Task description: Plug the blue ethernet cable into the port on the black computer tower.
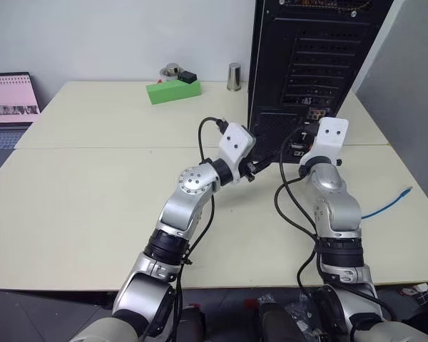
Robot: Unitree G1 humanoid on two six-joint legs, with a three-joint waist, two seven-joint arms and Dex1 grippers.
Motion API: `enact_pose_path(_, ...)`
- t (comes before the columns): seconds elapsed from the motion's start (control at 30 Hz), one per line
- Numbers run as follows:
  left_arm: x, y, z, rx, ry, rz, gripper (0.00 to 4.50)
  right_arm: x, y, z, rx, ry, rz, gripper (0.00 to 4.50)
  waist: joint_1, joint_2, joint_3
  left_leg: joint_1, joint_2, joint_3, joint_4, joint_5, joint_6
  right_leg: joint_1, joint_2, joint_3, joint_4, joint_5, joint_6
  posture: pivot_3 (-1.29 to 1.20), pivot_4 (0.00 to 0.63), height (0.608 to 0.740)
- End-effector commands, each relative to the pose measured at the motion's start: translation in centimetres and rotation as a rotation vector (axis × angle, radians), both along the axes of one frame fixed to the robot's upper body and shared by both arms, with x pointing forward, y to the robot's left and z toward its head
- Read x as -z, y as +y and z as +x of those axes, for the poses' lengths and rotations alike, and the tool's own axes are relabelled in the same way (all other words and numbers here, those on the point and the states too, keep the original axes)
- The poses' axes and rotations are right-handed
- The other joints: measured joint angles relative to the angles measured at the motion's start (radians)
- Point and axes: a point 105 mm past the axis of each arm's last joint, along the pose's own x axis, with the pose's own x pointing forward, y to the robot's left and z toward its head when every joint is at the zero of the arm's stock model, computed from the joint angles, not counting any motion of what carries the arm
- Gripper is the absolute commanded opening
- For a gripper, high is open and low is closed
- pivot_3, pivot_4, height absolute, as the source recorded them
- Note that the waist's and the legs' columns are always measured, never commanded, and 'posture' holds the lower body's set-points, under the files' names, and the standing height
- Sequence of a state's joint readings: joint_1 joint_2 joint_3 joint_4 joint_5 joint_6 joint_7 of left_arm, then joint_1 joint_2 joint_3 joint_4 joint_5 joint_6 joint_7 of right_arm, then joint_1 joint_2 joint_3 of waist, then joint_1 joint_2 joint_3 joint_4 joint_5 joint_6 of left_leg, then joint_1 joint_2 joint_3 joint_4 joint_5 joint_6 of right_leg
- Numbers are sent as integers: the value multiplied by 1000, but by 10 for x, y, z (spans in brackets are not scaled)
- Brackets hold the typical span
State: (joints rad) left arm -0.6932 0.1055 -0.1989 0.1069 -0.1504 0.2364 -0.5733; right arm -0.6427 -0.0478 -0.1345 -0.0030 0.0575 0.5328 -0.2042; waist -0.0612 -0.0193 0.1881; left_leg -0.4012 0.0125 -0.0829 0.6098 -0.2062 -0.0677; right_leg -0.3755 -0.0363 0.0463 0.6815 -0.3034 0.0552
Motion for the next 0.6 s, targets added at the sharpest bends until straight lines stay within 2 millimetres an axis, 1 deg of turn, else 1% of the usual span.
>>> enact_pose_path(0.03, -18, -1, -6, 17, -45, -51, 2632, -24, 5, 4, -10, -82, -7, 0, -2, 0, 0, 0, 0, 0, 0, 0, 0, 0, 0, 0, 0, 0, 0, 0, 150, 740)
enact_pose_path(0.13, -20, 1, -5, 16, -43, -60, 2632, -23, 6, 5, -37, -83, 1, 0, -4, 0, 0, 0, 0, 0, 0, 0, 0, 0, 0, 1, 0, 0, 0, 0, 150, 740)
enact_pose_path(0.2, -21, 2, -5, 18, -41, -69, 2632, -21, 3, 4, -44, -81, 6, 0, -5, 0, 0, 0, 0, 0, 0, 0, 0, 0, 0, 1, 0, 0, 1, 0, 150, 740)
enact_pose_path(0.27, -23, 2, -5, 23, -43, -75, 2632, -17, -2, 2, -46, -75, 2, 688, -6, 0, 0, 1, 0, 0, 0, 0, 0, 0, 0, 1, 0, 0, 1, 0, 150, 740)
enact_pose_path(0.3, -24, 2, -5, 28, -45, -79, 2632, -16, -4, 1, -49, -73, -1, 762, -5, 0, 0, 0, 0, 0, 0, 0, 0, 0, 0, 1, 0, 0, 1, 0, 150, 740)
enact_pose_path(0.4, -26, 3, -4, 32, -49, -89, 2632, -13, -9, -4, -59, -65, -13, 1365, 2, 0, 0, 0, 0, 0, 0, 0, 0, 0, 0, 0, 0, 0, 1, 0, 150, 740)
enact_pose_path(0.43, -27, 4, -4, 32, -50, -90, 2632, -13, -10, -5, -62, -63, -16, 1635, 4, 0, 0, -1, 0, 0, 0, 0, 0, 0, 0, 0, 0, 0, 0, 0, 150, 740)
enact_pose_path(0.53, -29, 4, -3, 35, -57, -93, 2632, -10, -17, -14, -81, -50, -29, 2162, 9, 0, 0, -3, 0, 0, -1, 0, 0, -2, 0, 0, -2, 0, 0, 0, 150, 740)
enact_pose_path(0.6, -29, 5, -2, 34, -60, -94, 2632, -11, -21, -21, -101, -50, -42, 2618, 13, 0, 0, -5, 0, 0, -1, 0, 0, -4, -1, 0, -2, 0, 0, 0, 150, 740)
